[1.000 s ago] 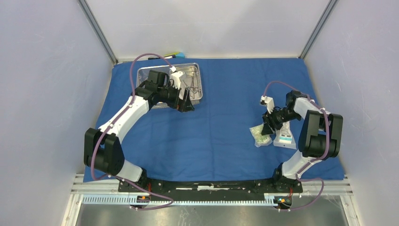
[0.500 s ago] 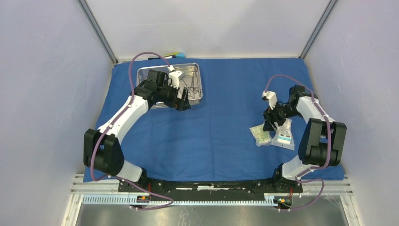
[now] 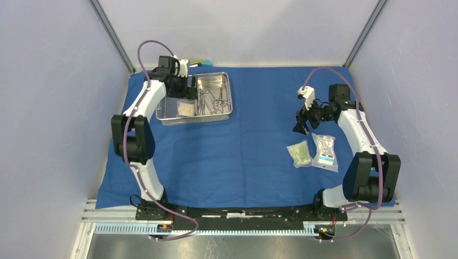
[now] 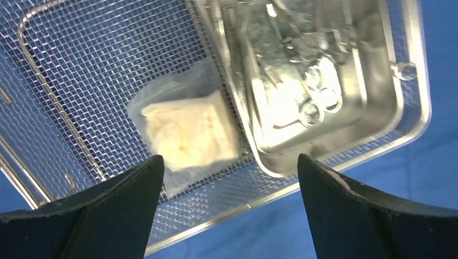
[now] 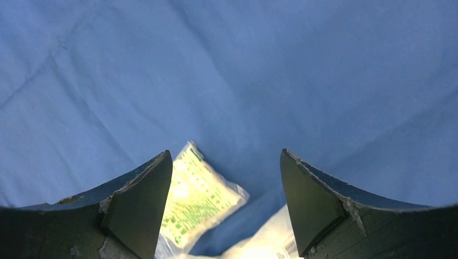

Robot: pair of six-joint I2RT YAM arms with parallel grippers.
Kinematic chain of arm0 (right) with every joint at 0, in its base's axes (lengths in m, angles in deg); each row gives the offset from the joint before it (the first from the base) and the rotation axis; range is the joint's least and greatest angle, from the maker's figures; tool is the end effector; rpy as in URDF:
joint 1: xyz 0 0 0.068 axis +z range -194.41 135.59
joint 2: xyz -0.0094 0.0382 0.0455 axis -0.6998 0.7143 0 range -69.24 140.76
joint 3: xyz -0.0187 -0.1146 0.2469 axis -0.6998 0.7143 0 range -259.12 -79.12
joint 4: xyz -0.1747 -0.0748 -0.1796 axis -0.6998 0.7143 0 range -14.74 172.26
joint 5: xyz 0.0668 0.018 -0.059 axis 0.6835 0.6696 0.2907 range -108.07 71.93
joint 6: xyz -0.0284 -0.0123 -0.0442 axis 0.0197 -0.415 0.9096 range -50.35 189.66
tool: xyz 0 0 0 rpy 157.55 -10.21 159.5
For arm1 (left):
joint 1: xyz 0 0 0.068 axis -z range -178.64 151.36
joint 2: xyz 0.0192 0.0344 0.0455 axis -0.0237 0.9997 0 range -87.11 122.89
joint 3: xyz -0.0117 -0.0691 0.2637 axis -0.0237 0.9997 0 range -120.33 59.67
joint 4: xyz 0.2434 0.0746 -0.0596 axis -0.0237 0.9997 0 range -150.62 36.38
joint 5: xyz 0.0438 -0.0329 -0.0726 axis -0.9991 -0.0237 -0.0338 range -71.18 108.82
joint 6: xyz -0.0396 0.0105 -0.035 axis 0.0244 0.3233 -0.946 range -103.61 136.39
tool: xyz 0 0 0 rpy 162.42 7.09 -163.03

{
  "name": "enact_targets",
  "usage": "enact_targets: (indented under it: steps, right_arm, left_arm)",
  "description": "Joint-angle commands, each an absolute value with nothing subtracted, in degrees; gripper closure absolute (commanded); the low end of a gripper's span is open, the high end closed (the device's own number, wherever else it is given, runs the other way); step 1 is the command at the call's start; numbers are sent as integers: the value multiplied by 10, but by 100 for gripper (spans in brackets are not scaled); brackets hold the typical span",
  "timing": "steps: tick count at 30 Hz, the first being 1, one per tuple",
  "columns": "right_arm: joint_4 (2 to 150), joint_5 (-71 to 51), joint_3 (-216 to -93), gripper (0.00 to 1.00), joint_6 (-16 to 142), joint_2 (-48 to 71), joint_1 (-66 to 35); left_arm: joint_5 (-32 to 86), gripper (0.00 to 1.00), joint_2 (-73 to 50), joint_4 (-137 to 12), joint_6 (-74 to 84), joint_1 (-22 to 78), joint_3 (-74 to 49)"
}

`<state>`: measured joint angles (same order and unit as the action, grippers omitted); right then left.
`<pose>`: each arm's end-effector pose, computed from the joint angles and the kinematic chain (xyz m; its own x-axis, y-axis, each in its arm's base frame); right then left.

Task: Open and lay out the surgical kit
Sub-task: Place the medical item in the surgical kit, then pick up the medical item from the container.

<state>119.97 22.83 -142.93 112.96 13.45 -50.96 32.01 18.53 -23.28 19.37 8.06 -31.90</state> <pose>0.2835 -0.0090 0.2625 -0.5081 -0.4635 -0.7259 -0.7582 0.6406 0.1217 0.4074 -0.0561 0.2816 -0.7620 0.1405 -0.6322 0.2950 0.9443 -0.1457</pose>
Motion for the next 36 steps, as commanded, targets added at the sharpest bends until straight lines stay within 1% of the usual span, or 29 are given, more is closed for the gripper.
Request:
enact_targets:
  steps: [1, 5, 8, 14, 20, 28, 33, 36]
  right_arm:
    - [1136, 251, -1410, 20, 1078, 126, -484]
    - [1135, 261, -1392, 20, 1078, 135, -483]
    - [1129, 262, -1376, 20, 1081, 133, -483]
    - [1104, 282, -1354, 20, 1065, 131, -483]
    - [1089, 290, -1354, 20, 1047, 130, -482]
    - [1093, 285, -1351, 20, 1038, 122, -481]
    - [1095, 284, -1350, 20, 1038, 121, -480]
    - [1095, 285, -1346, 20, 1038, 124, -479]
  left_arm:
    - [299, 2, 275, -162, 170, 54, -404]
    - [308, 4, 324, -148, 150, 36, -441]
    - [308, 4, 331, -153, 146, 27, -432]
    - [334, 0, 352, -154, 132, 6, -416]
    - [376, 0, 379, -143, 126, -17, -418]
    - [445, 9, 399, -135, 116, -20, -415]
    - [467, 17, 406, -135, 113, -20, -408]
    - [500, 23, 403, -135, 110, -22, -408]
